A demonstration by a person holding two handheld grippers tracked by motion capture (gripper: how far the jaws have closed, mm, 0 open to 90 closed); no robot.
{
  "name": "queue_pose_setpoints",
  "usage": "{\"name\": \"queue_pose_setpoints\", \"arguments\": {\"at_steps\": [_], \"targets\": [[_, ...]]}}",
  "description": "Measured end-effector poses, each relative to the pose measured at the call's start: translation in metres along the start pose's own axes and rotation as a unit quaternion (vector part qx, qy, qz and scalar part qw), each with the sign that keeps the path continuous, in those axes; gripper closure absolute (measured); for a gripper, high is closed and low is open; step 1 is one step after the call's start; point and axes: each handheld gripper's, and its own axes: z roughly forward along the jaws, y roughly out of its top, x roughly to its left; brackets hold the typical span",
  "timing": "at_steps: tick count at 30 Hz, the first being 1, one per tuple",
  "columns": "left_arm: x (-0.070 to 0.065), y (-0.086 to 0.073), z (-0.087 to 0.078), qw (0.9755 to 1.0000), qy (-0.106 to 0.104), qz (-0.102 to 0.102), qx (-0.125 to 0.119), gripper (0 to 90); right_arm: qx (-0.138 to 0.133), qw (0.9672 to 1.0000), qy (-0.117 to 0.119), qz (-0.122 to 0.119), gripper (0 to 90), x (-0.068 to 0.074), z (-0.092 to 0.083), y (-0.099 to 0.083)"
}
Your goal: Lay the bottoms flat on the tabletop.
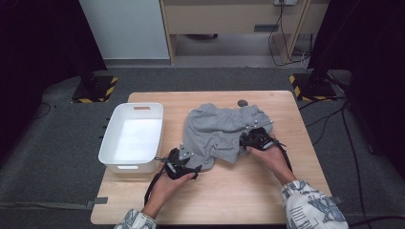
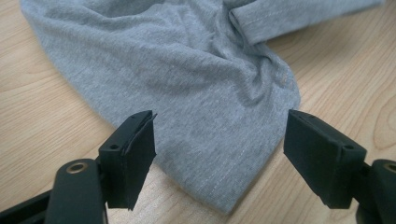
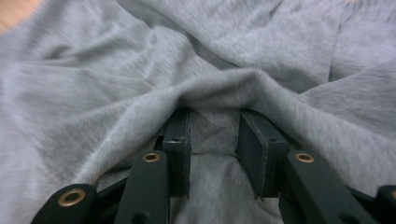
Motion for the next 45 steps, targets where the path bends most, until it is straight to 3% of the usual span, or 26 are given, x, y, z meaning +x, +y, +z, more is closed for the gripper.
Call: {"name": "queue_pose_setpoints", "arguments": {"at_steps": [6,10,25,33,35,40,42,45], "targets": [[0.000,0.000,0.001,1.0000,0.000,0.001,0.002,24.4,0.013,0.9999,0.000,0.003,61.4,-0.002,0.010,-0.001],[0.001,0.000,0.000,1.0000,0.003,0.001,0.001,24.4,0.001,1.0000,0.000,-0.004,58.6,0.001,-0.003,-0.002],[0.002,0.001,0.000,0.9999,0.010,0.002,0.002,24.8,-0.028,0.9990,0.027,-0.025,68.1,0.015,-0.035,-0.028],[0.002,0.001,0.000,0.9999,0.012,0.004,0.002,24.7,-0.022,0.9973,0.041,-0.056,54.4,0.030,-0.041,-0.040],[0.002,0.001,0.000,0.9999,0.012,0.005,0.002,24.7,-0.015,0.9972,0.035,-0.064,48.9,0.033,-0.038,-0.042],[0.002,0.001,-0.001,0.9999,0.011,0.004,0.000,24.4,-0.012,0.9968,0.018,-0.077,45.2,0.038,-0.028,-0.042],[0.002,0.001,0.000,0.9999,0.011,0.005,0.002,24.3,-0.014,0.9966,0.016,-0.080,45.9,0.039,-0.025,-0.040],[0.002,0.001,-0.001,0.9999,0.010,0.006,0.001,24.2,-0.012,0.9958,0.013,-0.090,59.7,0.043,-0.020,-0.039]]}}
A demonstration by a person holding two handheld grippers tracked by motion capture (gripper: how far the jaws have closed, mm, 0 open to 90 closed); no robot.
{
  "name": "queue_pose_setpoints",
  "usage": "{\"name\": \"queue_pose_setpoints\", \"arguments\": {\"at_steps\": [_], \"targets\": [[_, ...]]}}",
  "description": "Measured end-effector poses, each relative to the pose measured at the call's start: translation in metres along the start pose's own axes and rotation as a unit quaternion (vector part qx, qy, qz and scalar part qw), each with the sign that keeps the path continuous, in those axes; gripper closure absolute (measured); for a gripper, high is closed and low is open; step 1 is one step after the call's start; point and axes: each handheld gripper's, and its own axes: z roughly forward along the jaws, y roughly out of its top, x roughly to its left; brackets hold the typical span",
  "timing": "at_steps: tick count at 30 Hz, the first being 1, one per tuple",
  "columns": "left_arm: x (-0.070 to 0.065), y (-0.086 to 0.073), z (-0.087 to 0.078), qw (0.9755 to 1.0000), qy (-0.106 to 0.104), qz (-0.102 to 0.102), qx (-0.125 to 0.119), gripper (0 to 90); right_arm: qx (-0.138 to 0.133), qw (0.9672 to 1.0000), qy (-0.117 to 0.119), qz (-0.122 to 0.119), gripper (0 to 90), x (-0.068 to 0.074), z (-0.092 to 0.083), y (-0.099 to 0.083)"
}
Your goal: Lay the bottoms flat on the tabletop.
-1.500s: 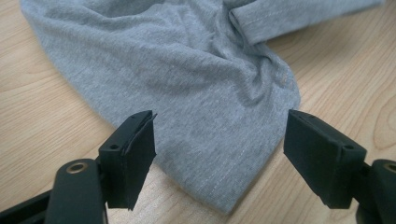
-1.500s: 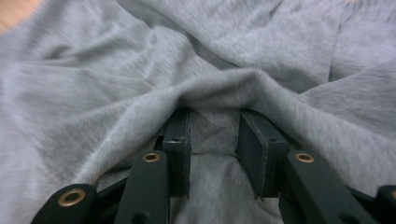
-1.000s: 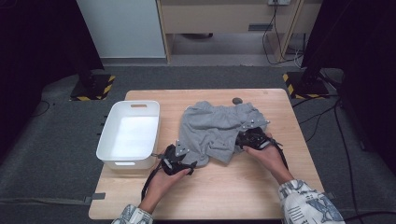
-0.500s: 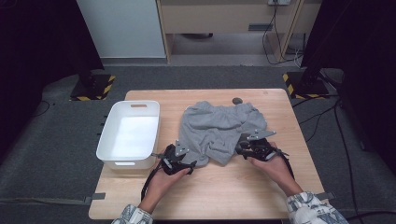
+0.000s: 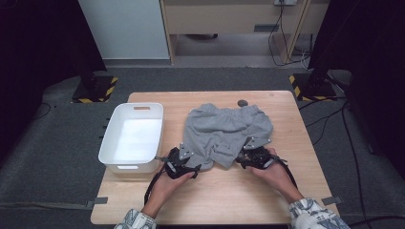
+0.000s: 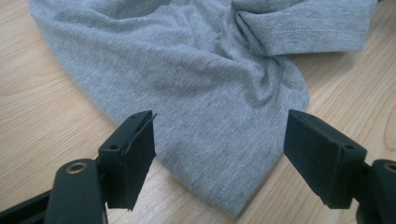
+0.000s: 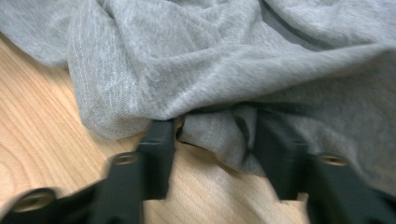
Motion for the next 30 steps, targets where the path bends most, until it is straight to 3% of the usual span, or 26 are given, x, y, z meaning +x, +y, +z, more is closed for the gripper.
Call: {"name": "queue_pose_setpoints", "arguments": {"at_steps": [4,7,11,15,24,30], "targets": [[0.001,0.000,-0.001,1.0000,0.000,0.000,-0.001,24.2,0.003,1.0000,0.006,0.002,77.1,-0.001,0.000,-0.001],[0.001,0.000,-0.001,1.0000,0.002,-0.001,-0.002,24.2,-0.004,0.9999,0.008,0.008,82.7,-0.005,-0.006,-0.001],[0.002,0.000,-0.002,1.0000,0.003,-0.002,-0.002,24.2,-0.012,0.9997,0.006,0.018,84.3,-0.013,-0.020,-0.003],[0.003,0.000,-0.002,1.0000,0.004,-0.002,0.000,24.2,-0.032,0.9986,-0.001,0.043,84.9,-0.027,-0.042,-0.010],[0.004,-0.001,-0.001,1.0000,0.004,-0.002,0.003,24.4,-0.056,0.9948,-0.029,0.080,85.3,-0.051,-0.088,-0.037],[0.003,-0.001,-0.001,1.0000,0.003,-0.001,0.003,24.7,-0.059,0.9921,-0.053,0.097,85.3,-0.062,-0.106,-0.055]]}}
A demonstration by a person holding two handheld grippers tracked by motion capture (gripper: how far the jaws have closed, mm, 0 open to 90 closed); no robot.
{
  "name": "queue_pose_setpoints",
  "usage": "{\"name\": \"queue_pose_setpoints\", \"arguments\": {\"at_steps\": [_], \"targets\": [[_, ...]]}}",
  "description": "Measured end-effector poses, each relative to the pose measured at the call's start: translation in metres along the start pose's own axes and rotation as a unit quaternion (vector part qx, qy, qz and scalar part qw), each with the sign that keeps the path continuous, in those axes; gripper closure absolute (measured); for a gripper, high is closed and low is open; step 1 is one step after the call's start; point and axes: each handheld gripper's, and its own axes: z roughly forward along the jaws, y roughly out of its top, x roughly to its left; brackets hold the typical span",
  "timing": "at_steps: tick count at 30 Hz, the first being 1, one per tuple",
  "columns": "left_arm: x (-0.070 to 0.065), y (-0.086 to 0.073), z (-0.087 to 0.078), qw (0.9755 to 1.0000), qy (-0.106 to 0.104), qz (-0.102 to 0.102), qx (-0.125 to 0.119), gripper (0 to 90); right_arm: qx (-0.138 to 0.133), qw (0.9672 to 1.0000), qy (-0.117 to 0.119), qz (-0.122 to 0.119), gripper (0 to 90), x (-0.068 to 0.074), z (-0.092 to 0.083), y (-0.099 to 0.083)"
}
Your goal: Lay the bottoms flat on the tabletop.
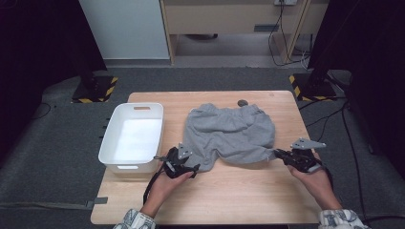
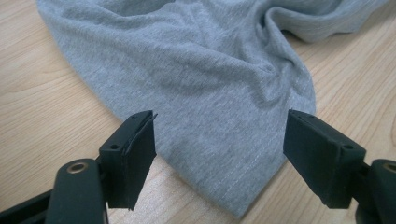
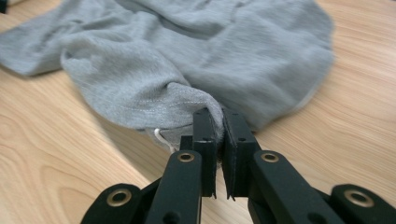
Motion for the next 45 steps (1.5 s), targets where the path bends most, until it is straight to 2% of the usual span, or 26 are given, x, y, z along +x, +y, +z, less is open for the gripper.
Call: {"name": "queue_pose_setpoints", "arguments": {"at_steps": [5,9,13,18,22,26,30,32,35,38,40,45], "targets": [[-0.001,0.000,-0.002,1.0000,-0.001,0.007,0.001,25.5,0.008,0.9998,-0.005,0.015,85.1,-0.008,0.008,-0.007],[-0.001,0.000,0.000,1.0000,-0.003,0.007,0.002,25.6,0.013,0.9997,-0.002,0.020,84.9,-0.007,0.021,-0.004],[-0.001,0.000,0.002,0.9999,-0.003,0.008,0.007,25.5,0.016,0.9998,0.007,0.006,84.4,0.002,0.036,0.010],[-0.001,0.000,0.000,1.0000,-0.002,0.006,0.006,25.6,0.041,0.9989,0.016,-0.015,83.4,0.008,0.068,0.028],[0.000,0.000,0.001,1.0000,-0.003,0.006,0.007,25.5,0.062,0.9979,0.011,-0.019,81.4,0.006,0.091,0.034],[-0.001,0.000,0.001,0.9999,-0.004,0.007,0.007,25.5,0.072,0.9973,0.007,-0.007,76.5,0.002,0.101,0.033],[0.000,0.000,0.001,1.0000,-0.002,0.006,0.005,25.5,0.062,0.9980,0.005,-0.001,60.0,0.003,0.093,0.036],[0.000,0.000,0.001,1.0000,-0.001,0.005,0.005,25.5,0.053,0.9986,0.002,0.004,52.1,0.005,0.081,0.038],[0.000,0.001,0.000,1.0000,0.002,0.004,0.002,25.5,0.039,0.9991,0.013,0.009,48.2,0.008,0.062,0.038],[0.000,0.001,0.001,1.0000,0.004,0.004,0.002,25.4,0.021,0.9997,0.009,0.008,43.8,0.010,0.047,0.034],[0.001,0.001,0.001,1.0000,0.005,0.004,0.003,25.3,0.014,0.9999,0.004,0.008,43.8,0.011,0.039,0.030],[0.001,0.001,0.001,1.0000,0.006,0.003,0.002,25.3,0.008,0.9999,0.013,0.000,60.7,0.020,0.031,0.021]]}}
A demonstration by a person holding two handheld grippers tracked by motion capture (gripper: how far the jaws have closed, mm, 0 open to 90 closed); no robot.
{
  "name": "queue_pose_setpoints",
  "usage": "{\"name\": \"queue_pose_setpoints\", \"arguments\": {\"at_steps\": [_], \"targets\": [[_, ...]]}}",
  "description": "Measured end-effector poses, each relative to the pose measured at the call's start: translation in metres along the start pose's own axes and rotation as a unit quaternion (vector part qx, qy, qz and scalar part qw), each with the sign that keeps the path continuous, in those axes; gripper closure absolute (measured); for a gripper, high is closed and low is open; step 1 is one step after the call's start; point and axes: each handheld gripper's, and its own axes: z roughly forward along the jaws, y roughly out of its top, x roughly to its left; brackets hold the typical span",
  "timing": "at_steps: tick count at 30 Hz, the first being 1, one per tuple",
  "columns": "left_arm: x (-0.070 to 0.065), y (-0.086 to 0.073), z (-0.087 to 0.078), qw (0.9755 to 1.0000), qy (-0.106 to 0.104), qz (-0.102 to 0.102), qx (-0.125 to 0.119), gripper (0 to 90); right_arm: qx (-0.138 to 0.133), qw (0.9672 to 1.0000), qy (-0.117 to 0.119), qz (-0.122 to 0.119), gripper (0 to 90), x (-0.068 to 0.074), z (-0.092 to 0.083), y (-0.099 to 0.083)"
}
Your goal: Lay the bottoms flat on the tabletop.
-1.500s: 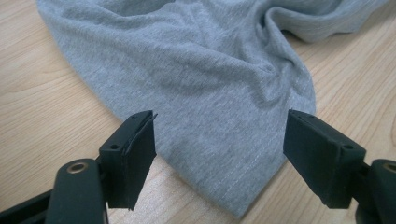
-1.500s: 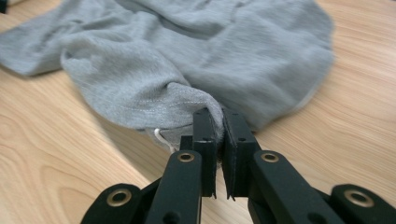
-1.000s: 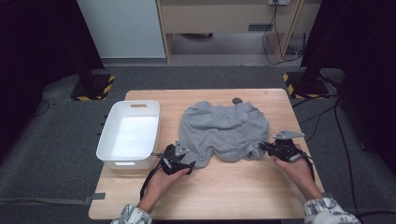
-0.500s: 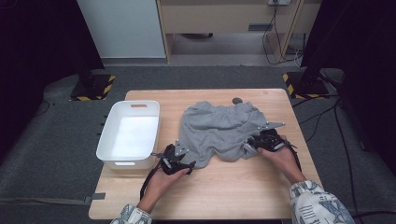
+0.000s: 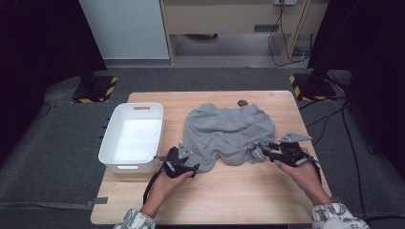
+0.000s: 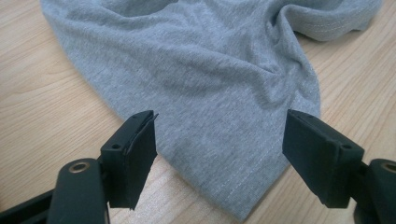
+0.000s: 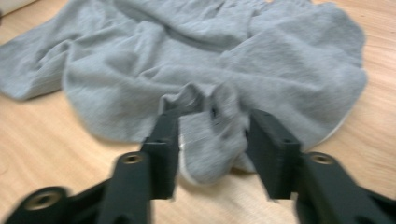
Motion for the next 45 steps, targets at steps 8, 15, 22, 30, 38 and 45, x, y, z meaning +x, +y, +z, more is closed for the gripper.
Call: {"name": "queue_pose_setpoints", "arguments": {"at_steps": [8,15,22,30,38,45], "targets": [[0.001,0.000,-0.001,1.0000,0.000,-0.004,-0.004,25.4,0.023,0.9996,0.000,-0.014,49.4,0.015,0.025,0.002],[0.002,0.001,-0.004,0.9999,-0.002,-0.005,-0.009,25.2,0.039,0.9986,-0.017,-0.031,68.6,0.020,0.040,0.002],[0.001,0.000,-0.007,1.0000,-0.003,-0.005,-0.008,25.0,0.041,0.9987,-0.013,-0.027,84.0,0.011,0.035,-0.003],[0.003,-0.005,-0.013,0.9998,0.004,-0.016,-0.008,24.4,0.002,0.9998,-0.018,-0.007,84.2,-0.002,0.010,-0.006],[-0.001,-0.015,-0.012,0.9993,0.006,-0.020,0.031,26.7,0.002,0.9998,-0.020,0.007,84.1,-0.009,0.007,-0.012],[0.001,-0.018,-0.005,0.9982,-0.003,-0.025,0.054,38.8,0.003,0.9999,-0.015,0.003,83.9,-0.008,0.008,-0.012]]}}
